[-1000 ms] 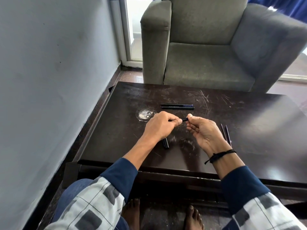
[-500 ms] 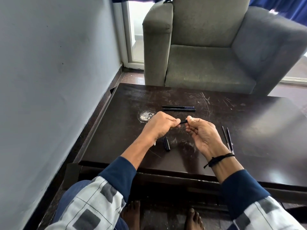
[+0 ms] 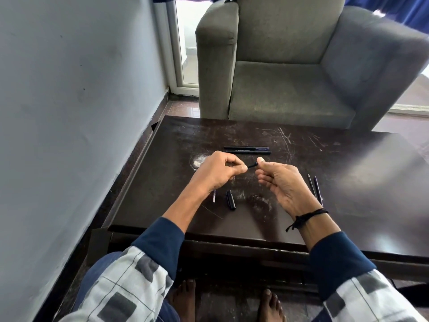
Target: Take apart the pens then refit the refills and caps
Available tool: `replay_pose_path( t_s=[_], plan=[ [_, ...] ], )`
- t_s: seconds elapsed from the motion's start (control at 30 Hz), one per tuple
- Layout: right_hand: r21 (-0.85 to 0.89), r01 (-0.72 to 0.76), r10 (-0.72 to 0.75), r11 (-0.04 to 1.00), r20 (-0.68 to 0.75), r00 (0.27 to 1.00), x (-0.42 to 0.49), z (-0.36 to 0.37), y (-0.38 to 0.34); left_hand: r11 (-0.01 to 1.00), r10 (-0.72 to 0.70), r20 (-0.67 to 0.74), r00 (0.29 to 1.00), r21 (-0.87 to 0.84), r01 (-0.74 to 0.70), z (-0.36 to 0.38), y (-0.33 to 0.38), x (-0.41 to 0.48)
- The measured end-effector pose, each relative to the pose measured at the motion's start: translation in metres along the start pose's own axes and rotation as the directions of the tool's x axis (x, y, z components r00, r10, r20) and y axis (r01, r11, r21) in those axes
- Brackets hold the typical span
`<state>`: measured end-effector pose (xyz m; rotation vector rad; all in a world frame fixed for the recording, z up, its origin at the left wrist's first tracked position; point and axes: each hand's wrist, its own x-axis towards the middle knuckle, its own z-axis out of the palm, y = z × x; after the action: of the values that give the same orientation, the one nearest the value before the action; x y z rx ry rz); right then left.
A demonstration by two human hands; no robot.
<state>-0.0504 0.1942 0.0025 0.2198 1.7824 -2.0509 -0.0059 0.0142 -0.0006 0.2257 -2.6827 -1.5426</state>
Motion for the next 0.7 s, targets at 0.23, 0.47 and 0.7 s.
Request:
replay_pose_path(
  t_s=[0.23, 0.47, 0.7],
  plan=[
    [-0.050, 0.039, -0.037, 0.998, 0.040, 0.998, 0.003, 0.000, 0.003, 0.999, 0.021, 0.017, 1.000, 0.036, -0.022, -0.006, 0.003, -0.001],
    [-0.149, 0.059, -0.044, 0.987, 0.099, 0.994, 0.001, -0.002, -0.004, 0.999, 0.018, 0.036, 0.999, 0.035, -0.019, -0.013, 0.005, -0.003],
    [-0.228, 0.137, -0.108, 0.964, 0.134, 0.985, 0.006, -0.006, -0.002, 0.999, 0.007, 0.061, 0.998, 0.049, -0.010, -0.013, 0.008, -0.006]
  ],
)
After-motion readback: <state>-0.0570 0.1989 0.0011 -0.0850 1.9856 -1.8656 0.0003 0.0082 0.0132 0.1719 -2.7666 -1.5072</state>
